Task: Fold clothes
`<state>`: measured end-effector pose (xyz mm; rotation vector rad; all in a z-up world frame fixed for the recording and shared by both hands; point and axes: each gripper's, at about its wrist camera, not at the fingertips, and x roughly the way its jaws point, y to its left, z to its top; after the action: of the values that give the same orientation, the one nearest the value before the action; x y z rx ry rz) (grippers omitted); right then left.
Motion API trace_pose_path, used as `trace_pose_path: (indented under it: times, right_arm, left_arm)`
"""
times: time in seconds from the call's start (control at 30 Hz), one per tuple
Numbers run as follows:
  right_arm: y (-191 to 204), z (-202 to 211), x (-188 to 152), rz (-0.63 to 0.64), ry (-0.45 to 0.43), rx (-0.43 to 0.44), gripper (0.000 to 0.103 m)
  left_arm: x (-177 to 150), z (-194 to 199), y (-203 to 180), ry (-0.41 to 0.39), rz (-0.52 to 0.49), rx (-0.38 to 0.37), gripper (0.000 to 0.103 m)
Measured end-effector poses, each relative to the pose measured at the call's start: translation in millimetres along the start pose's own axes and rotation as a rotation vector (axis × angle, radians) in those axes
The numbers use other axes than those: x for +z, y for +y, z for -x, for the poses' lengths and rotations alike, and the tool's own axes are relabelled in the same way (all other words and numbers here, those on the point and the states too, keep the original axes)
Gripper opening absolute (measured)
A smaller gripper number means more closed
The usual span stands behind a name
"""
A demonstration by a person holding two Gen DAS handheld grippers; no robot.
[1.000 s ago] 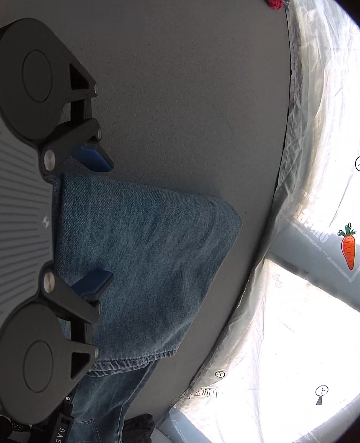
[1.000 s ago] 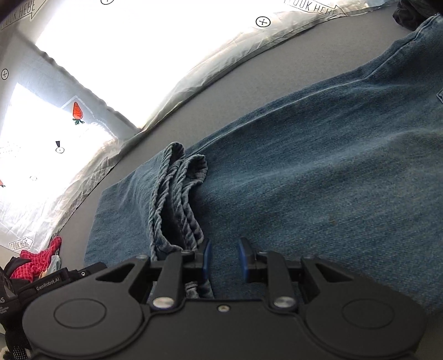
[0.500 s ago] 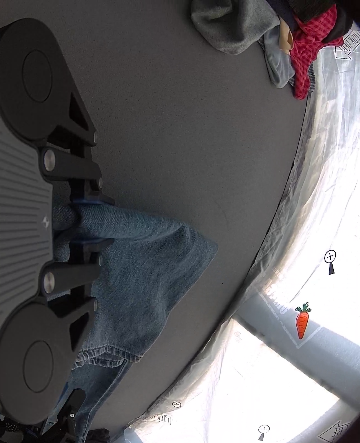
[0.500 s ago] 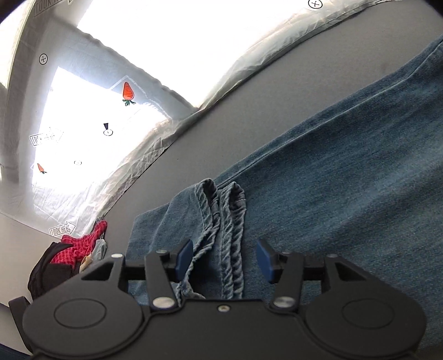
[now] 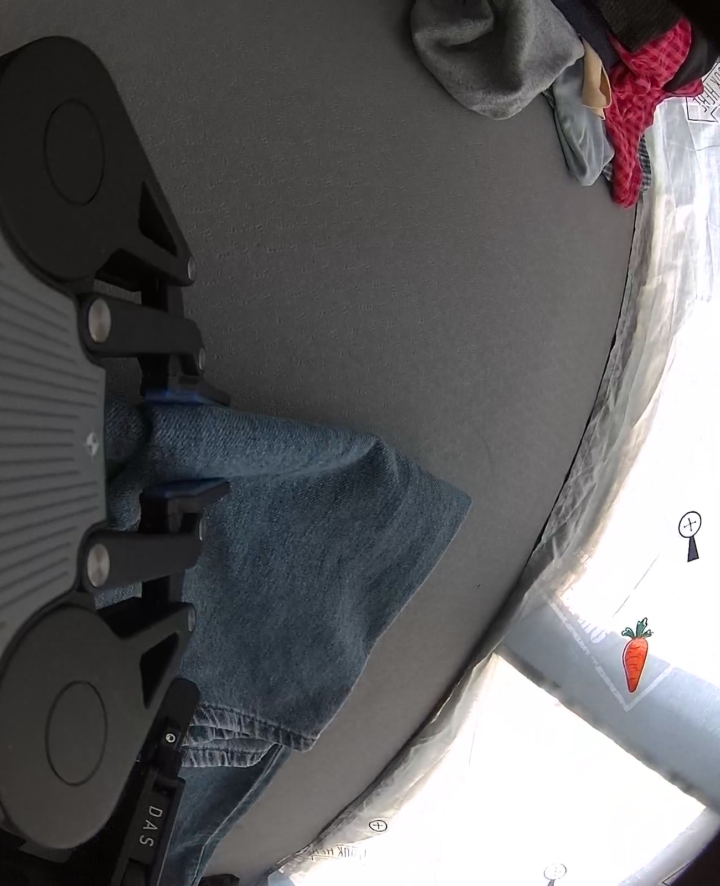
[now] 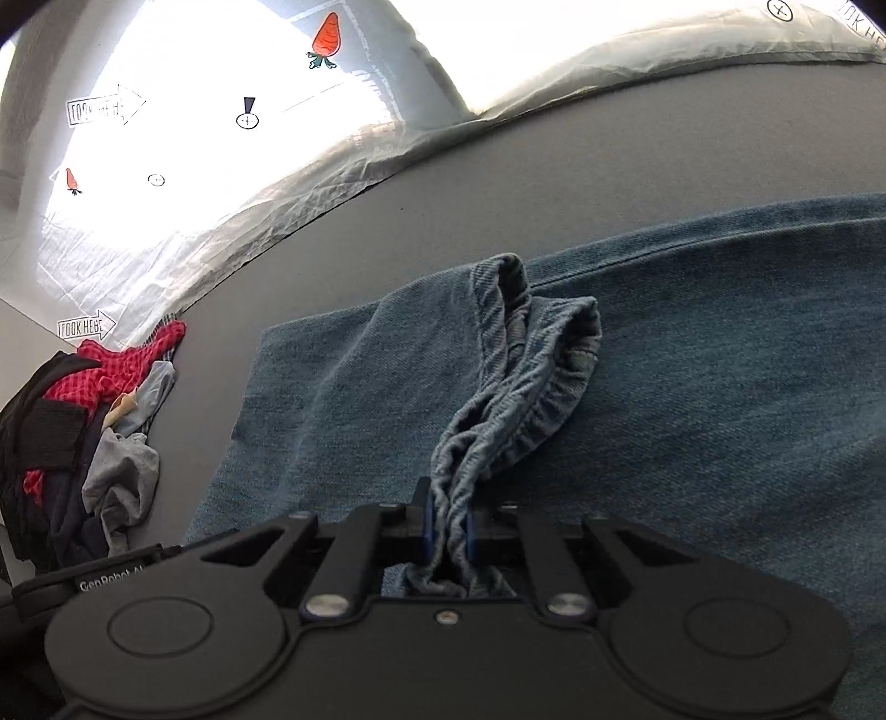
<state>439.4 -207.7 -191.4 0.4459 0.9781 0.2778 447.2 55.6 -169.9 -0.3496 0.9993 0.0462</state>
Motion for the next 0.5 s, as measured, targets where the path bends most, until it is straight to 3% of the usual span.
trace_pose_path:
  times: [0.2, 0.37, 0.5]
  right_arm:
    - [-11.3, 56.6, 21.7, 0.143, -0.135, -0.100, 0.010]
    - [-57.0, 86.0, 34.4, 0.087, -0.141, -0.185, 0.010]
    - [-91.1, 88.5, 28.4, 0.013, -0.085, -0.206, 0.011]
  left_arm:
    - [-2.5, 17.3, -13.9, -0.049, -0.050, -0.031, 0.054]
    - [-17.4, 10.0, -46.4, -0.033, -0.133, -0.028, 0.056]
    - [-30.9, 0.0, -62.8, -0.020, -0.158, -0.014, 0.057]
